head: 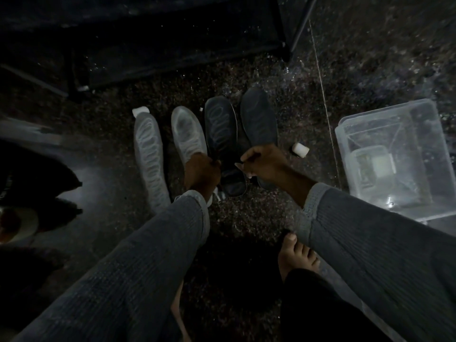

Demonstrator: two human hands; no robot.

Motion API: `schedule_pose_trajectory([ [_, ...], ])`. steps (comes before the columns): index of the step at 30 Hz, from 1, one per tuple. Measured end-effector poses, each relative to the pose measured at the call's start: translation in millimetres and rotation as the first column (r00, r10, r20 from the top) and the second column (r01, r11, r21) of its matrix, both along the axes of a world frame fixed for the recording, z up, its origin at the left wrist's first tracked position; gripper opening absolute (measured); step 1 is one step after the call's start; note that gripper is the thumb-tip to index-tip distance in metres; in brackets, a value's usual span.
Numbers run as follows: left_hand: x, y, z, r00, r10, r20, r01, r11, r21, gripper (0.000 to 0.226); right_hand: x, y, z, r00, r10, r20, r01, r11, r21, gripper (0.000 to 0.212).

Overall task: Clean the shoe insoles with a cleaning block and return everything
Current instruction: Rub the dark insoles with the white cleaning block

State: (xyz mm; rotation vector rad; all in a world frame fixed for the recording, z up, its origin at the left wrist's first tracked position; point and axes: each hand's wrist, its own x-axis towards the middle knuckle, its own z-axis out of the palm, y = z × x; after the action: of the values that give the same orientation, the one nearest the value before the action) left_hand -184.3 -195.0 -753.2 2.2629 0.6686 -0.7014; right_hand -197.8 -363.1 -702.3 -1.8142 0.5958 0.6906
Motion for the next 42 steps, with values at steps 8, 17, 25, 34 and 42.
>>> schedule_pose_trajectory([
  [8, 1.5, 1.1, -14.6, 0.999, 0.02, -0.042, -0.019, 0.999, 0.036, 0.055, -3.6, 0.0, 4.2, 1.0, -0.002, 0.025, 0.001, 0.999, 0.047, 0.014],
  [17, 8.8, 4.0, 59.3, 1.0, -0.013, 0.001, 0.013, 0.993, -0.116, 0.024, 7.8, -10.8, 37.9, 0.978, -0.206, 0.035, 0.195, 0.959, 0.204, 0.015],
  [25, 34.2, 32.2, 193.7, 0.989, 0.037, 0.147, 0.01, 0.952, -0.306, 0.024, 46.2, 1.9, 173.2, 0.961, -0.211, 0.18, 0.142, 0.932, 0.333, 0.018],
  [34, 28.3, 69.4, 397.9, 0.927, 0.123, 0.354, 0.064, 0.88, -0.471, 0.01, 41.3, 47.0, 360.4, 0.855, -0.369, 0.365, 0.115, 0.82, 0.56, 0.015],
  [42, -44.8, 96.0, 505.7, 0.875, 0.19, 0.446, 0.126, 0.8, -0.587, 0.01, -32.1, 82.5, 438.8, 0.801, -0.381, 0.462, 0.072, 0.827, 0.557, 0.01],
])
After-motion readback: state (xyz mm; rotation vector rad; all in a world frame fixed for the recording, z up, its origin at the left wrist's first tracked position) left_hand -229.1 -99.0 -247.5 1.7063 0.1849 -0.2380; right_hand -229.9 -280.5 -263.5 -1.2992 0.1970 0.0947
